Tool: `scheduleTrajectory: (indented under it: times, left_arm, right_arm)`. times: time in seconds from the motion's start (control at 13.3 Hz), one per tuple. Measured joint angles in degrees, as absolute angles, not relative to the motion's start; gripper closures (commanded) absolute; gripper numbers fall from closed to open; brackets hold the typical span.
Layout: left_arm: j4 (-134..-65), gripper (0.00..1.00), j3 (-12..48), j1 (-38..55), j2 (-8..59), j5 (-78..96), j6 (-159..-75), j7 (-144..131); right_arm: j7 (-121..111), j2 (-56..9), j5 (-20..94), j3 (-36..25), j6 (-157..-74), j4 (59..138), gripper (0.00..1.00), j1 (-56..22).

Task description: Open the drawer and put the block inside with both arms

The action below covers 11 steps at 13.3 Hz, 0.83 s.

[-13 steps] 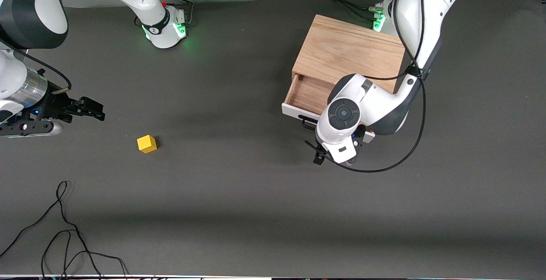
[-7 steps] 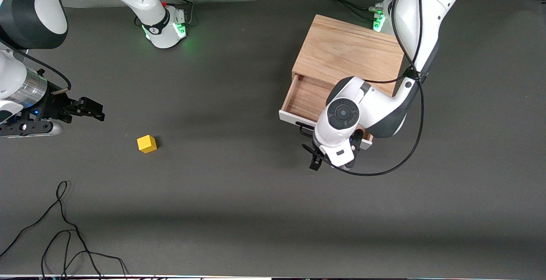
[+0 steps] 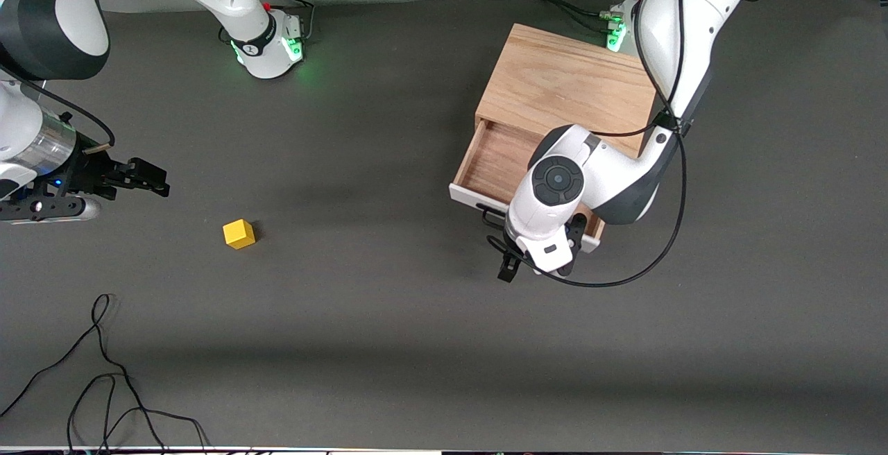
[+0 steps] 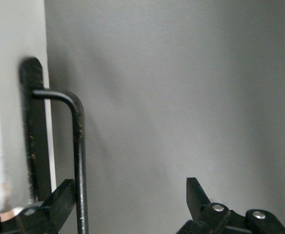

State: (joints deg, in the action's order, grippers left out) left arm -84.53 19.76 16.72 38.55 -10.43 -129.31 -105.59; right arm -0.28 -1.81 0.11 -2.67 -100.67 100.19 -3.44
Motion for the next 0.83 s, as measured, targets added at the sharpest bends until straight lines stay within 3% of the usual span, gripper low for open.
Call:
scheduleTrajectory:
  times: [0.53,0.83]
  left_arm:
    - [-80.76,0.0,19.74,16.86,39.88,-10.53,-130.42,-105.59]
    - [-74.57,0.0,19.75,15.87,37.97,-10.65,-120.25,-102.64]
  right_arm:
    - [-0.28,-1.93,0.11,-2.69,-101.24,100.26,0.0,-3.44]
    - [-0.28,-2.57,0.11,-2.69,-102.51,100.47,0.0,-3.44]
